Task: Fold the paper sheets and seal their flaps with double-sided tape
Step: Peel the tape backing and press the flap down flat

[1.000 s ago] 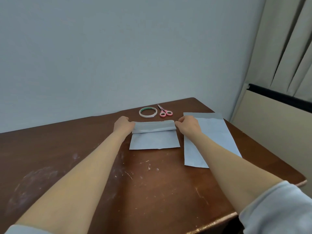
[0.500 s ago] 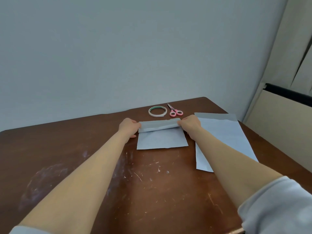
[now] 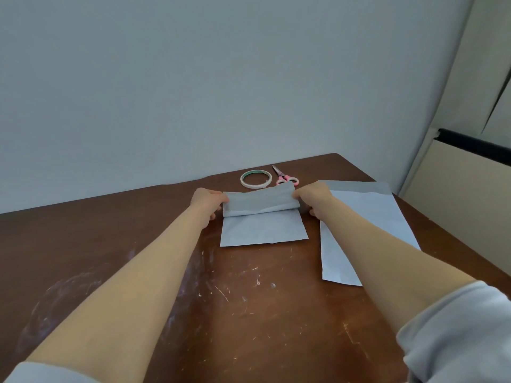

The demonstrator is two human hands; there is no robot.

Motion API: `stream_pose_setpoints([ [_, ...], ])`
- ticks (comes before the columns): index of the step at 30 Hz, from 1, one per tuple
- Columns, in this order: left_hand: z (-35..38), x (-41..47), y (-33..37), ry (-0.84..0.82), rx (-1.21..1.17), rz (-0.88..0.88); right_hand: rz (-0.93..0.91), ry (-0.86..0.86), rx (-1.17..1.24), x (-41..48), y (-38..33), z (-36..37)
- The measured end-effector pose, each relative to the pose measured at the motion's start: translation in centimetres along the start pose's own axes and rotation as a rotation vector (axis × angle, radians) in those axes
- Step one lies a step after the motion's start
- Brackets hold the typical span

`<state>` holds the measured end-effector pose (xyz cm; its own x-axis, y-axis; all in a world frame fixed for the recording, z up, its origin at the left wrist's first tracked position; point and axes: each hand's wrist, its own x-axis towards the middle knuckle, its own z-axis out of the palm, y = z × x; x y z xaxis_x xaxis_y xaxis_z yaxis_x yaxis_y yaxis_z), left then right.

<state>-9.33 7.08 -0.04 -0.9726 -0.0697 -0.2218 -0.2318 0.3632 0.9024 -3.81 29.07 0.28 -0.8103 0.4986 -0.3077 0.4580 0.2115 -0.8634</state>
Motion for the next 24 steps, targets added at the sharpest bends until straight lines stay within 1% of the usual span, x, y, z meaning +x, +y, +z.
stream_pose_setpoints([
  [4, -0.2, -0.2, 0.2, -0.011, -0.029, 0.012, 0.016, -0.026, 0.066, -0.5, -0.1, -0.3],
  [8, -0.7, -0.6, 0.4, -0.001, -0.072, 0.06, 0.027, -0.042, 0.17, -1.5, 0.0, -0.9],
  [14, -1.9, -2.1, 0.5, -0.054, -0.108, 0.102, 0.028, -0.035, 0.32, -3.4, 0.1, -1.7],
  [18, -2.6, -3.6, 0.4, -0.09, -0.084, 0.109, 0.02, -0.064, 0.351, -4.5, 0.4, -1.8],
  [24, -3.3, -6.0, 0.7, -0.13, -0.109, 0.052, 0.023, -0.044, 0.311, -5.7, 0.3, -1.7],
])
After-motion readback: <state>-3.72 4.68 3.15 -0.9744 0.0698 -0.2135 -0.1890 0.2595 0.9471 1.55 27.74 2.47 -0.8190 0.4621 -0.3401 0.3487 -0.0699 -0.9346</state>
